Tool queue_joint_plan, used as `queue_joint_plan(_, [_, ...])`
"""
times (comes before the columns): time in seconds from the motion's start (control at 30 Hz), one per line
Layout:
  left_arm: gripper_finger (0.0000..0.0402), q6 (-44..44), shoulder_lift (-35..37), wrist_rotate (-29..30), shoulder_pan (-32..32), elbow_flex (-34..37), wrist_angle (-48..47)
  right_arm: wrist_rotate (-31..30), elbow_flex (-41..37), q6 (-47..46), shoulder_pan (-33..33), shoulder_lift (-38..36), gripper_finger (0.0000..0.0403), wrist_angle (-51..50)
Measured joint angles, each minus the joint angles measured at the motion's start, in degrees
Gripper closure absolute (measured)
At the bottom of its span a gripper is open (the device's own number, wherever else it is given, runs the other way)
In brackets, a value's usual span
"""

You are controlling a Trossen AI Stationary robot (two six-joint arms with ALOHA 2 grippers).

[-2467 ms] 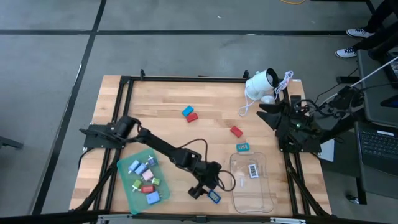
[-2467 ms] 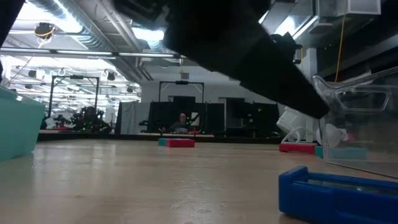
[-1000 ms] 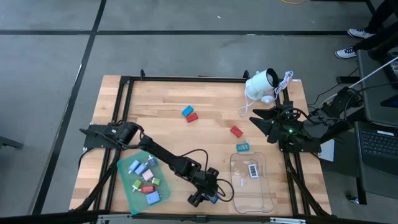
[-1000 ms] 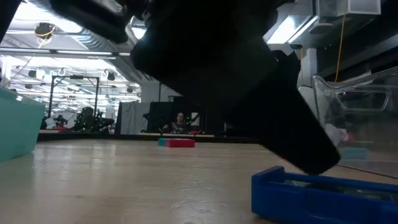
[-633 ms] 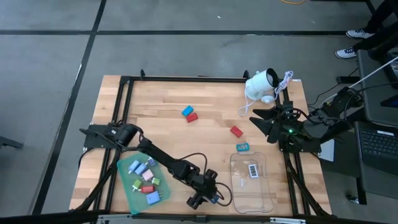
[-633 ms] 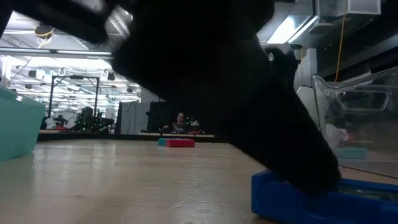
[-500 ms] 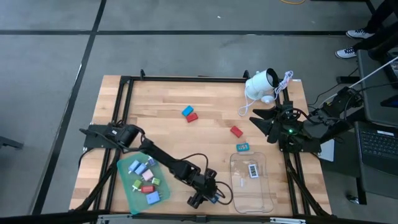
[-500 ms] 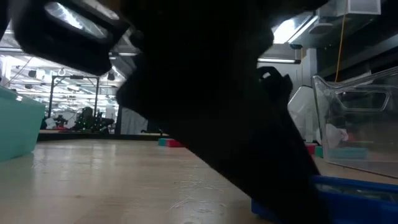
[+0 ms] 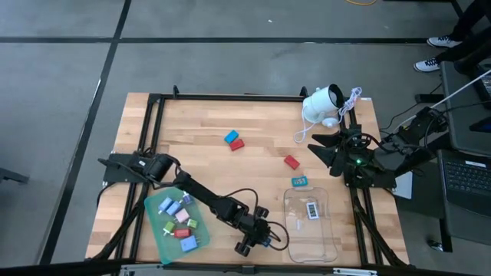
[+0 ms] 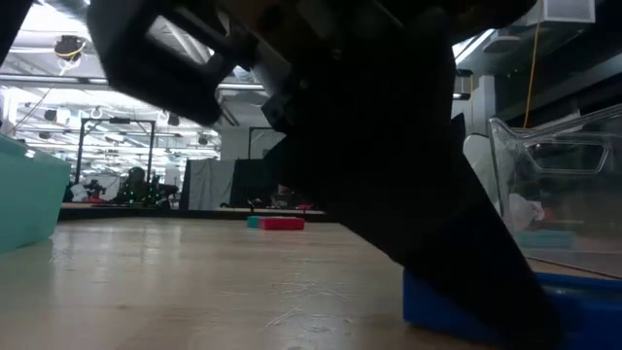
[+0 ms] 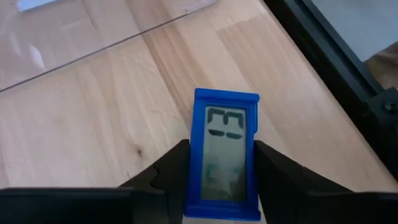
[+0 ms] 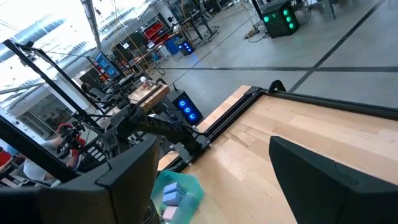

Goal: Pick & Place Office items
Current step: Put the blue digital clock into the transparent bin

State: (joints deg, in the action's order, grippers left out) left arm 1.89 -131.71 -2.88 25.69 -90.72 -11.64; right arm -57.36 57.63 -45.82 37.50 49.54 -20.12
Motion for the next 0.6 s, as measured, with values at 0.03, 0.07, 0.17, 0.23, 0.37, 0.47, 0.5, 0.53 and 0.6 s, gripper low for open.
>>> queue_joint_plan(0.03, [0.0259, 0.38, -0.01, 0.00, 0.02, 0.00, -0.05, 0.00, 0.00, 0.00, -0.02, 0.00, 0.0096, 0.00])
queue_joint_plan(0.07, [0.0259, 0.89, 0.01, -0.19, 0.01, 0.01, -0.01, 0.00, 0.00, 0.00, -0.02, 0.00, 0.0096, 0.00])
queue_joint_plan(0.17, [0.0259, 3.68, -0.01, -2.31, -0.69, 0.13, 0.62, 0.00, 0.00, 0.01, -0.02, 0.00, 0.0096, 0.00])
queue_joint_plan(0.23, [0.0259, 6.38, -0.01, -3.45, -1.27, 0.23, 1.36, 0.00, 0.00, 0.00, -0.02, 0.00, 0.0096, 0.00])
queue_joint_plan(0.37, [0.0259, 11.18, 0.43, -8.64, -3.66, 0.40, 5.18, 0.00, 0.00, 0.00, -0.01, 0.00, 0.0096, 0.00])
queue_joint_plan(0.47, [0.0259, 11.30, 1.03, -9.96, -5.11, 0.70, 7.29, 0.00, 0.00, 0.02, 0.00, 0.00, 0.0096, 0.02])
queue_joint_plan(0.5, [0.0259, 11.28, 1.48, -9.98, -5.75, 0.76, 7.62, 0.01, 0.00, 0.11, 0.00, -0.01, 0.0096, 0.04])
queue_joint_plan(0.53, [0.0259, 11.27, 2.09, -10.50, -6.34, 0.75, 8.49, 0.03, 0.00, 0.21, 0.00, -0.03, 0.0096, 0.19])
queue_joint_plan(0.6, [0.0259, 11.22, 3.70, -13.84, -7.64, 0.61, 9.80, 0.70, 0.00, 0.82, 0.00, -0.14, 0.0096, 0.32])
